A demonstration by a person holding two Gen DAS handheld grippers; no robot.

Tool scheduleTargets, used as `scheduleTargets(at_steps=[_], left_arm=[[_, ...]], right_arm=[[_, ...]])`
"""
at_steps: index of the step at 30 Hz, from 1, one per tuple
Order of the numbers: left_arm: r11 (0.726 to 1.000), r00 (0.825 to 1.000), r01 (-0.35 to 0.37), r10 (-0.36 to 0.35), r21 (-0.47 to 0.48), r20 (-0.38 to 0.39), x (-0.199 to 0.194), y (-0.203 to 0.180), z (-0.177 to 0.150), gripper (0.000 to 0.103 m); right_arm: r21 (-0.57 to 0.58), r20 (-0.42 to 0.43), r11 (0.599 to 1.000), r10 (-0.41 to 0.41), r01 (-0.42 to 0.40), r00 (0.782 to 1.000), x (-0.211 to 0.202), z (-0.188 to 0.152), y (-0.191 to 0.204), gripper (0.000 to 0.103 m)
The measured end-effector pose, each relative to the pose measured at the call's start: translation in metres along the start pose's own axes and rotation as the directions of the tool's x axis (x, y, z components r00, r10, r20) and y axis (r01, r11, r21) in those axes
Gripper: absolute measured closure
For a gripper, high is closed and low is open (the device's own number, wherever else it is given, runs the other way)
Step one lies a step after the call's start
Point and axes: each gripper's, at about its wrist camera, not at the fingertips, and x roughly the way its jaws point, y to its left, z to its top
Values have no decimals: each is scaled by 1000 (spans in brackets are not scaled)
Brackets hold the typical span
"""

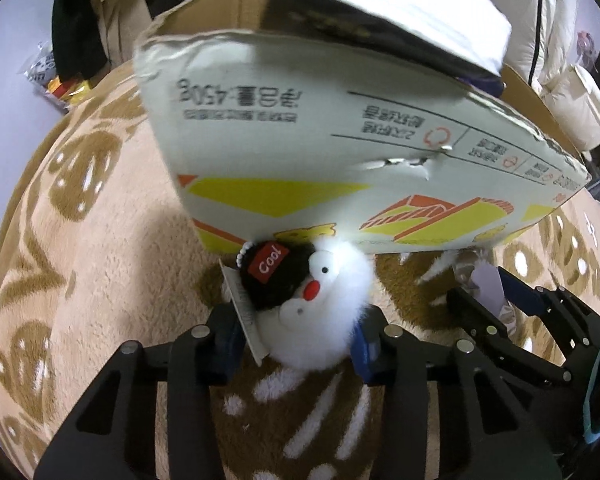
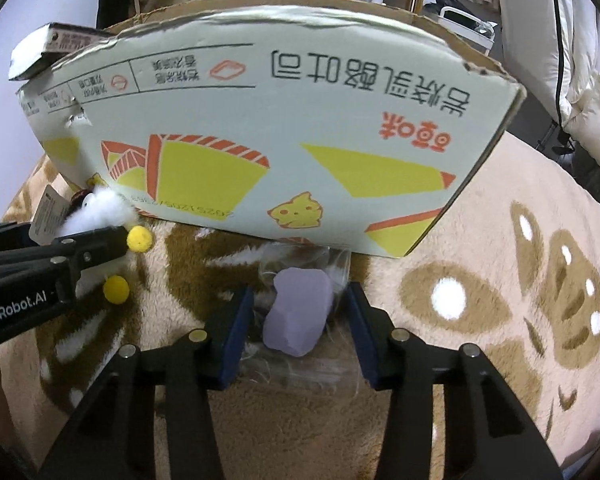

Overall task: Organize soft objects
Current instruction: 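Lift the duck plush with the left tool while the right tool carries the clear bag over the box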

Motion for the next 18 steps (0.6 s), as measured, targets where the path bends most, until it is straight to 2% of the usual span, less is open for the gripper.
scheduleTargets(at_steps=[8, 18], left_arm=[[999, 1000, -27, 27, -19, 15, -15, 1, -12, 63], [997, 993, -61, 65, -41, 100, -58, -13, -23, 64]], right_arm=[[58, -10, 997, 54, -53, 998, -3, 15, -35, 54], [37, 19, 997, 61, -62, 998, -27, 7, -43, 55]])
